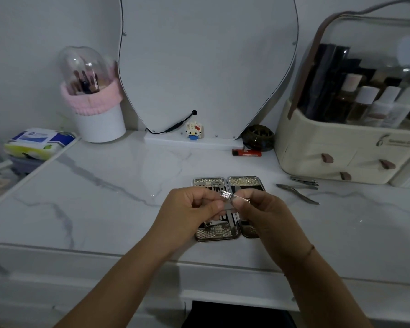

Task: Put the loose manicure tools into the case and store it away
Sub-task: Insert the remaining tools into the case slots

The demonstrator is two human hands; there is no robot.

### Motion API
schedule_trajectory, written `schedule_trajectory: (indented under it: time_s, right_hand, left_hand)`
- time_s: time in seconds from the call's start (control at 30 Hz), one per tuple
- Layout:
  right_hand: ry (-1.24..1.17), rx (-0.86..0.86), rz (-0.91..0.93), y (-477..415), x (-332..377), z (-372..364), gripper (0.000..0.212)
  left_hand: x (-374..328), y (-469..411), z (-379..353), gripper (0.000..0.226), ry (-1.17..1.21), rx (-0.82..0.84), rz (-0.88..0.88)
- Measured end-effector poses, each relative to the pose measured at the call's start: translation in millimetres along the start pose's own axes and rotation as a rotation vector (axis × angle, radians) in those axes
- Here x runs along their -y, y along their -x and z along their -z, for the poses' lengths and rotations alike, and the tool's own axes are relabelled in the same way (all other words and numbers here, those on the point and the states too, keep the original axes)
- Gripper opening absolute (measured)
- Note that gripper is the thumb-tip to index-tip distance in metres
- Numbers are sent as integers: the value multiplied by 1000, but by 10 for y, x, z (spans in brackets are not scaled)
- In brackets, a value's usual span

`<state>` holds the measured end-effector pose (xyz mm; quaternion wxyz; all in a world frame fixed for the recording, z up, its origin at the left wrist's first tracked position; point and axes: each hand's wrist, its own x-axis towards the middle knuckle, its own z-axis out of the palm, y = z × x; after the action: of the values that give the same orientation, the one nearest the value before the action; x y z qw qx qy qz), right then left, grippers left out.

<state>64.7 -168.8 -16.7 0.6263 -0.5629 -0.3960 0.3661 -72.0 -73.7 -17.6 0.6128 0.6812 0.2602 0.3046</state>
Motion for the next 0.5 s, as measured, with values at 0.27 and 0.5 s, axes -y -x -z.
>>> schedule_trajectory:
  time_s: [0.27, 0.5]
  right_hand:
    - [43, 45, 93, 3, -65, 55, 24]
    - [232, -147, 193, 7, -46, 104, 26]
  left_hand:
    - [6, -19, -31, 12, 157, -85, 92]
    - [48, -13, 22, 14, 126, -100, 94]
